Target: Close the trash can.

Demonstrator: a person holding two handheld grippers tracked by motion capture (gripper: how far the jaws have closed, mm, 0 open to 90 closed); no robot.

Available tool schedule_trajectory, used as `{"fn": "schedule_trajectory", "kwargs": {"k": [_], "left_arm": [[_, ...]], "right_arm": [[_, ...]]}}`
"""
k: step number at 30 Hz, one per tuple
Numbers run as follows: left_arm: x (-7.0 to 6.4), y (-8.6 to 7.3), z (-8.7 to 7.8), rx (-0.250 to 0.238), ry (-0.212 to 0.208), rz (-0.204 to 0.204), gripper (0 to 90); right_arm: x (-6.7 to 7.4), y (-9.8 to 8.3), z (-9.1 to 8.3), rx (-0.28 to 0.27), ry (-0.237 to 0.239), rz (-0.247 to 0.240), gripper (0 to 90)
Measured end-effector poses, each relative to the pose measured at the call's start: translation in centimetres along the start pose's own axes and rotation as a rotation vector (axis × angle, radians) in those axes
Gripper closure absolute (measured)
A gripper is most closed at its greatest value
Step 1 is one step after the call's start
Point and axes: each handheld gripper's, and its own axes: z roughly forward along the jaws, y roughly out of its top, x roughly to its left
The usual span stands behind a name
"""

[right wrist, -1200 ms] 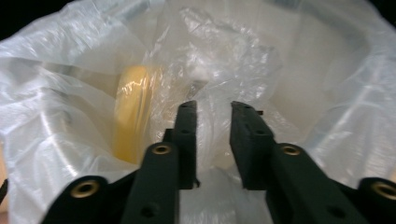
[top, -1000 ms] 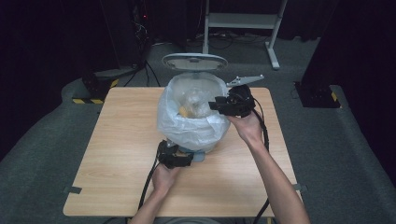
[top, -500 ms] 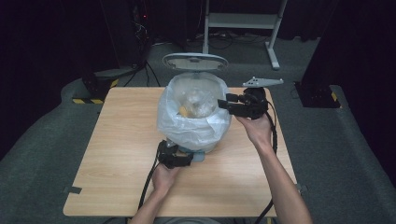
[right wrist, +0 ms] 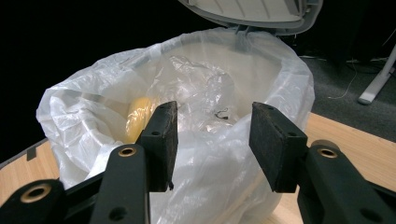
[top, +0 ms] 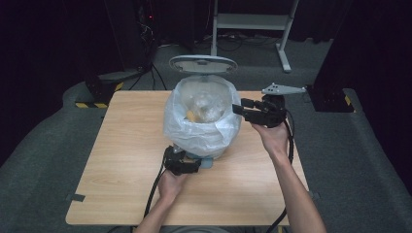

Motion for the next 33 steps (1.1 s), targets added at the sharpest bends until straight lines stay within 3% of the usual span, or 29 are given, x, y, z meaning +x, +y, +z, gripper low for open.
{"fn": "schedule_trajectory", "kwargs": {"k": [33], "left_arm": [[0.0,0.0,0.0,0.001,0.000,0.001,10.5]], "right_arm": [[-1.1,-3.1,-3.4,-0.059,-0.020,0.057,52.9]]}}
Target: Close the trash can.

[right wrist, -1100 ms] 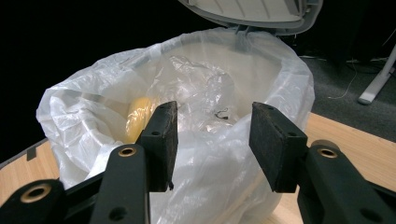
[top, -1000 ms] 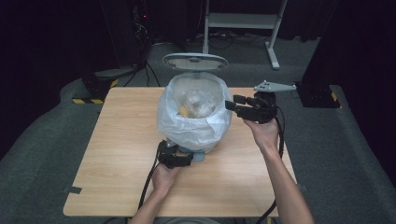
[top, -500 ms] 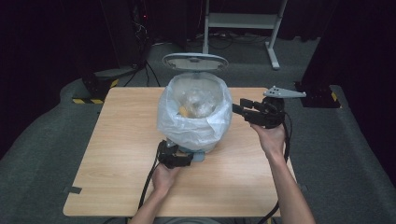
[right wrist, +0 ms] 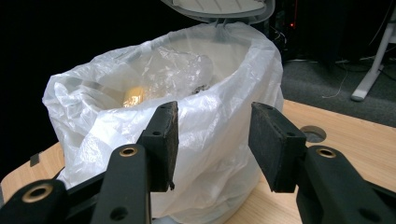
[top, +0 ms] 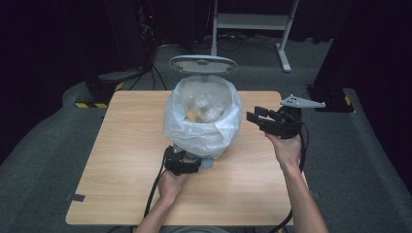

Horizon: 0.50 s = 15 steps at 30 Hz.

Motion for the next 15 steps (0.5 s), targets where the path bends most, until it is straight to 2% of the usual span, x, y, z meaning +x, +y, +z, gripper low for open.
{"fn": "schedule_trajectory", "kwargs": {"k": [15], "left_arm": [[0.0,0.0,0.0,-0.001,0.000,-0.001,10.5]], "right_arm": [[0.0,-1.2,-1.0,-0.009,-0.016,0.001,53.2]]}}
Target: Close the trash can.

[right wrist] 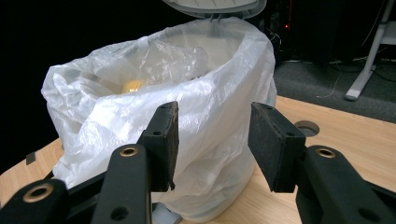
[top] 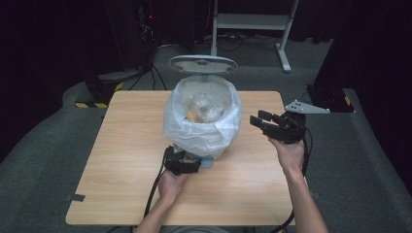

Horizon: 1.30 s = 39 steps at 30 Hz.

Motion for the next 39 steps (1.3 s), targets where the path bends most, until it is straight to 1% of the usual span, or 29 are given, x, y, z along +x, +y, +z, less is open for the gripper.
{"fn": "schedule_trajectory", "kwargs": {"k": [8,16,26,28,39], "left_arm": [[0.0,0.0,0.0,0.000,0.000,0.000,10.5],[0.0,0.0,0.0,0.001,0.000,0.001,10.5],[0.0,0.0,0.0,0.001,0.000,0.001,10.5],[0.1,0.0,0.0,0.006,-0.001,0.008,10.5],[0.1,0.0,0.0,0.006,-0.001,0.007,10.5]], "right_arm": [[-0.3,-0.8,-0.5,-0.008,-0.004,0.014,53.4],[-0.3,-1.6,-0.4,-0.002,0.002,0.028,53.4],[-0.2,-2.7,-0.8,0.002,-0.008,0.028,53.4],[-0.2,-3.0,-0.9,0.002,-0.008,0.031,53.3],[-0.6,-4.5,-1.1,0.003,-0.010,0.057,53.2]]}}
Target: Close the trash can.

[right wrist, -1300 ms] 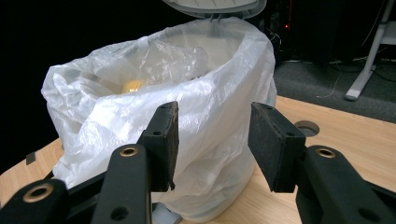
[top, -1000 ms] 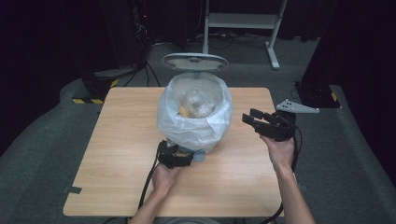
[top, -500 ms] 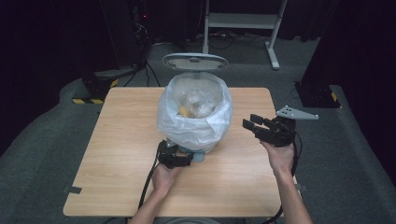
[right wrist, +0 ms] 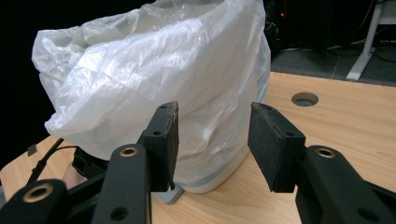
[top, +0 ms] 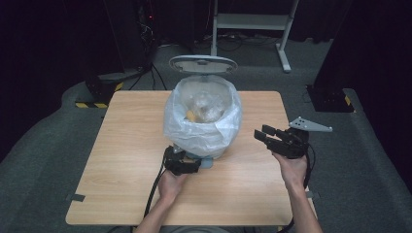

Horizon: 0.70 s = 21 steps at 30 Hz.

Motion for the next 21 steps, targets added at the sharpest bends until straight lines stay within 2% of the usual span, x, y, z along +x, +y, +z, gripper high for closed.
{"fn": "schedule_trajectory", "kwargs": {"k": [21], "left_arm": [[0.0,0.0,0.0,0.000,0.000,0.000,10.5]], "right_arm": [[-0.6,-3.0,-0.4,0.010,-0.011,0.054,52.8]]}}
